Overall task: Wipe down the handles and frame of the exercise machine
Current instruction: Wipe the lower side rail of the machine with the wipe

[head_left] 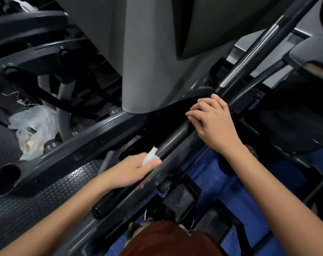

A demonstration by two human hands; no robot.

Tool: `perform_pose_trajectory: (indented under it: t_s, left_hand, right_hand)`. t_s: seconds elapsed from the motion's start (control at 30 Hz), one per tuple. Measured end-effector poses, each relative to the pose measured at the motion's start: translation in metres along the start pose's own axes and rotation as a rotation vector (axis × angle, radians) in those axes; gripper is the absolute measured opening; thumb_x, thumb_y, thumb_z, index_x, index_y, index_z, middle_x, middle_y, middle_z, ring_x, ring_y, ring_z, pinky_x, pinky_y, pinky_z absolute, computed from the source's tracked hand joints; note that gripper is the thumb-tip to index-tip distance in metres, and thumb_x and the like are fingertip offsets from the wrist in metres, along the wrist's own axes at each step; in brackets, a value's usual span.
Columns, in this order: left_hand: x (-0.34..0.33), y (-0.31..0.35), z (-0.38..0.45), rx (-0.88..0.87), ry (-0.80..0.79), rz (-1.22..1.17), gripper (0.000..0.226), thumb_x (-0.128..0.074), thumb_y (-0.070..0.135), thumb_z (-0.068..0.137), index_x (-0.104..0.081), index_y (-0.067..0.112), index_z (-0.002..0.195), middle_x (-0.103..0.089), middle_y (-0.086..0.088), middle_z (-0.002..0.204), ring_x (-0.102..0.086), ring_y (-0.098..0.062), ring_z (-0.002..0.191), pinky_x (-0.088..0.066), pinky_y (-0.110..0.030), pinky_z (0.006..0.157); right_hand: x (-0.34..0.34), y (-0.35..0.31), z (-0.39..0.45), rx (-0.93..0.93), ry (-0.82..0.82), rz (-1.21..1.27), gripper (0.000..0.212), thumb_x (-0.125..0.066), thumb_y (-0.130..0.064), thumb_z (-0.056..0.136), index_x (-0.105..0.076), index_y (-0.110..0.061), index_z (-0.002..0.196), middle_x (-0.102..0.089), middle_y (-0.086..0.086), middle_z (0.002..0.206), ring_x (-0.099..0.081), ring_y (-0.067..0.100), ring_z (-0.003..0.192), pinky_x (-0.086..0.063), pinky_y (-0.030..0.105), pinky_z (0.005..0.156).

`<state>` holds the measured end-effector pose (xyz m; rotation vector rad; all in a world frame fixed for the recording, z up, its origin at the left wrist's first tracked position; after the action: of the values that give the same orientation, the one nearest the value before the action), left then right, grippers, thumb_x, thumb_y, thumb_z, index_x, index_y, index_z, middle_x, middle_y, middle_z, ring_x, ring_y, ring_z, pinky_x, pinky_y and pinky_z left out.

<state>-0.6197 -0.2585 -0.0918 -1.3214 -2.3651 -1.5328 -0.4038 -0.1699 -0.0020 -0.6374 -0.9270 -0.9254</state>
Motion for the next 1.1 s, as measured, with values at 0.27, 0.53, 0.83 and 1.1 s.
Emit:
perform_pose_trajectory:
  t_s: [0.27,0.53,0.83,1.1]
  left_hand:
    - [-0.004,0.092,0.066,-0.191,0.373,0.630,0.042,-0.043,0.051,0.103,-0.042,0.010,0.111,-0.065,-0.013,0.108,-0.067,-0.036,0.091,-0.041,-0.039,0.065]
    - [-0.005,0.138,0.114,-0.390,0.526,0.474,0.046,-0.046,0.049,0.102,-0.043,0.006,0.118,-0.063,-0.014,0.113,-0.065,-0.035,0.091,-0.039,-0.037,0.063]
    - [0.002,0.187,0.126,-0.566,0.612,0.167,0.055,-0.042,0.050,0.098,-0.047,0.007,0.131,-0.058,-0.007,0.122,-0.056,-0.025,0.112,-0.047,-0.040,0.097]
    - [-0.009,0.126,0.107,-0.338,0.558,0.274,0.035,-0.044,0.050,0.100,-0.048,0.017,0.113,-0.062,0.002,0.101,-0.061,-0.021,0.091,-0.049,-0.039,0.076]
  right_hand:
    - [0.022,0.012,0.011,0.088,-0.023,0.033,0.018,-0.069,-0.017,0.091,-0.076,-0.017,0.108,-0.068,-0.002,0.123,-0.060,0.023,0.119,-0.036,0.035,0.108]
    - [0.080,0.064,0.039,-0.024,0.134,-0.168,0.023,-0.060,-0.024,0.097,-0.071,-0.021,0.117,-0.057,0.002,0.140,-0.046,0.026,0.135,-0.025,0.038,0.114]
    - [0.116,0.122,0.078,-0.071,0.081,-0.289,0.037,-0.042,-0.044,0.103,-0.068,-0.026,0.125,-0.049,0.000,0.149,-0.035,0.022,0.145,-0.015,0.041,0.122]
    - [0.109,0.124,0.074,-0.067,0.116,-0.235,0.037,-0.038,-0.041,0.106,-0.064,-0.028,0.130,-0.048,-0.002,0.149,-0.027,0.019,0.149,-0.008,0.041,0.124]
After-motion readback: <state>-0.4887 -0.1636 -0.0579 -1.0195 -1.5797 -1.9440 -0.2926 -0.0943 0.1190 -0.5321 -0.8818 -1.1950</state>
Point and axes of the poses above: each hand's wrist, its own z-axis towards the middle knuckle, its own x-axis out of the back of the hand, y = z × x, the point moved 7 cm from there along z, towards the middle knuckle
